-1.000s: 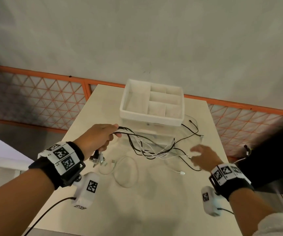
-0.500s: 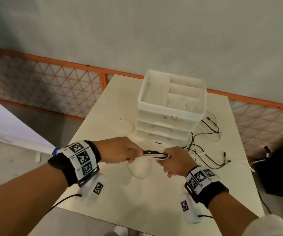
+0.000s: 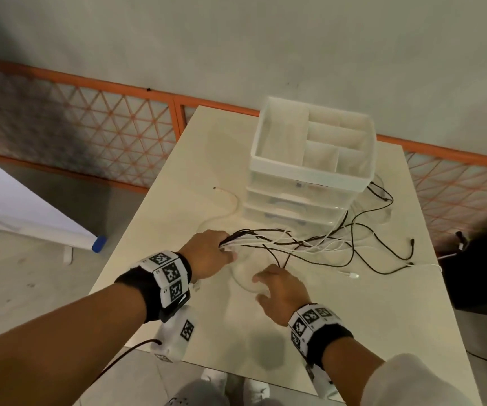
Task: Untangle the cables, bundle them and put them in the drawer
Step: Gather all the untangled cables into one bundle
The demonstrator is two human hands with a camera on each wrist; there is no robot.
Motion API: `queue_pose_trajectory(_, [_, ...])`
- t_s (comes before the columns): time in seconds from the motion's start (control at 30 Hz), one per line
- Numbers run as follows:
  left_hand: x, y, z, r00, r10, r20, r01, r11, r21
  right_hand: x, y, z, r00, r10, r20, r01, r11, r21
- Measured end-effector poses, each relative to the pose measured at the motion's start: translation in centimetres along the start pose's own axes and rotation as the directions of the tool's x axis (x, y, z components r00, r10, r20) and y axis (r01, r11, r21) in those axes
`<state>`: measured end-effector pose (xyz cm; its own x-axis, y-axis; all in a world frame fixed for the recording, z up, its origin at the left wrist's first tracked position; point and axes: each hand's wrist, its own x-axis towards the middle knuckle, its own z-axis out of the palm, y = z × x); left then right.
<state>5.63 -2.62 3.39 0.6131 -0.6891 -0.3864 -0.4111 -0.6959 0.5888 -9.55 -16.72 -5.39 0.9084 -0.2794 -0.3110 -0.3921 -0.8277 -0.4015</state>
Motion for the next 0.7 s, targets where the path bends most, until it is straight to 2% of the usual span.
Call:
queue_pose_trajectory(0.13, [0.5, -0.2, -0.2, 0.999, -0.038, 0.025, 0.039, 0.999, -0.028, 0.1, -0.4, 1.5, 0.996, 0.052, -0.076, -0.059, 0.994, -0.093])
queue_pose_trajectory(0.27, [0.8, -0.4, -0.6, 0.992, -0.08, 0.097, 0.098, 0.976, -0.193, -1.4, -0.5, 2.5, 0.994, -0.011, -0.107, -0.017, 0.965, -0.263])
queue_pose_trajectory(0.37, [0.9, -0.1, -1.1, 0.99, -0.036, 0.138, 0.08, 0.941, -0.329, -2.2, -0.9, 0.2, 0.986, 0.004, -0.164, -0.012, 0.999, -0.048])
queue_pose_trajectory(0.47, [1.0, 1.1, -1.8, 0.984, 0.022, 0.175, 0.078, 0.834, -0.547, -2.7, -1.4, -3.9, 0.969, 0.019, -0.245, 0.029, 0.981, 0.192])
queue_pose_trajectory(0.57, [1.0, 3.2, -2.4, 0.969, 0.133, 0.208, 0.037, 0.755, -0.655, -3.3, -2.5, -7.8, 0.92, -0.081, -0.384, 0.181, 0.956, 0.231])
queue_pose_trajectory(0.7, [0.6, 6.5, -2.4, 0.943, 0.254, 0.213, -0.058, 0.758, -0.65, -3.2, -3.8, -11.2, 0.852, -0.112, -0.512, 0.263, 0.936, 0.234])
